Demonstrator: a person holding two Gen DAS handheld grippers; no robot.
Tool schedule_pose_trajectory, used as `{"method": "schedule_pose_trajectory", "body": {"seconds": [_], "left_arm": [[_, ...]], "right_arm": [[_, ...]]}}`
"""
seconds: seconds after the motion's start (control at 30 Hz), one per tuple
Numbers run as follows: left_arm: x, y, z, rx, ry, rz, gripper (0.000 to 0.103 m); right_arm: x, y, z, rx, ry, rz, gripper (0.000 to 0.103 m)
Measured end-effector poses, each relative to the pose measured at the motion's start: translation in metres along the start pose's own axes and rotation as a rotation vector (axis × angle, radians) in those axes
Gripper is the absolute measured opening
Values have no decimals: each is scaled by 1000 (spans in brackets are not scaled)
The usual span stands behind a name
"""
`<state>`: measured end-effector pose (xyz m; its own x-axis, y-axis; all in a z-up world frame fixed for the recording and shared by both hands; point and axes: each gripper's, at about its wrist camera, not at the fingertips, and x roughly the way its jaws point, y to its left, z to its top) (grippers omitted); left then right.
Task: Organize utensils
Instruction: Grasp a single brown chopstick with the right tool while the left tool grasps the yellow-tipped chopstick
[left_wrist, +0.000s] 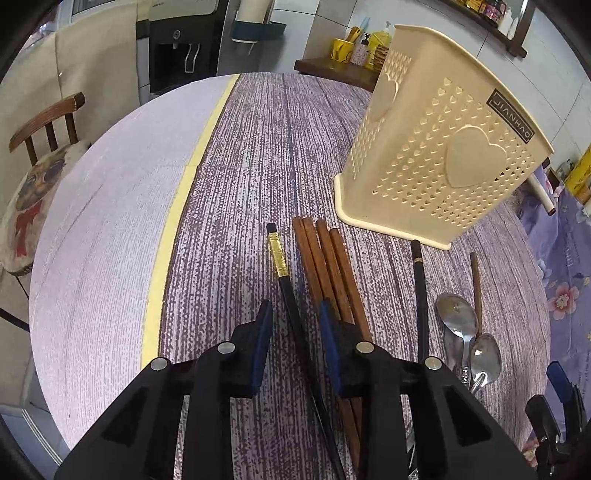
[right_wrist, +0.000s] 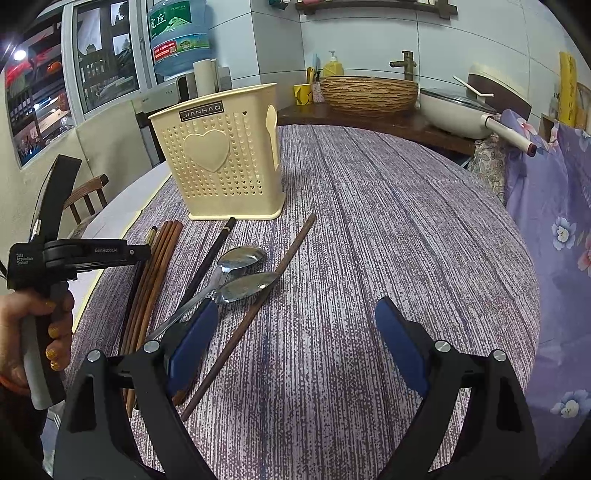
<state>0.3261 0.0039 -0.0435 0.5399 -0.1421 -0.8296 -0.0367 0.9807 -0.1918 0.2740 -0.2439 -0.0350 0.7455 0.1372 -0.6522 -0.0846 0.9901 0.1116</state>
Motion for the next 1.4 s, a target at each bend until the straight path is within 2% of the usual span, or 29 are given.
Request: {"method": "schedule_pose_trajectory", "body": {"seconds": [0.27,0.33,0.37,0.5,0.67,0.87,0.97,1.03,1.1,1.13,1.3,1.4], "left_arm": [[1,8,9,-28,25,-10,24],[3,8,12,-56,44,-56,24],[5,8,14,-58,43,-55,24],[8,1,17,-16,26,7,24],[6,8,17,8,30,39,24],[9,13,20,-28,42,9,24],[14,3,23,1,38,41,24],[14,-2,23,22,34,67,24],[14,-2,23,18,33,64,24],[13,0,23,18,34,60,24],[9,0,18,16,39,66,22],[10,-4,20,30,36,90,21]], "right_arm": [[6,-6,7,25,8,-2,87],[10,-7,8,38,20,7,87],[11,-7,9,42,20,8,87],[13,-3,10,29,19,-7,87],[18,-7,17,20,25,-35,87],[39,-11,36,76,63,-14,87],[60,-9,47,92,103,-32,86],[74,-10,54,117,131,-52,79],[90,-13,62,156,164,-62,70],[97,-14,65,177,180,-69,68],[120,-10,67,195,230,-89,50],[128,-3,66,190,247,-102,47]]}}
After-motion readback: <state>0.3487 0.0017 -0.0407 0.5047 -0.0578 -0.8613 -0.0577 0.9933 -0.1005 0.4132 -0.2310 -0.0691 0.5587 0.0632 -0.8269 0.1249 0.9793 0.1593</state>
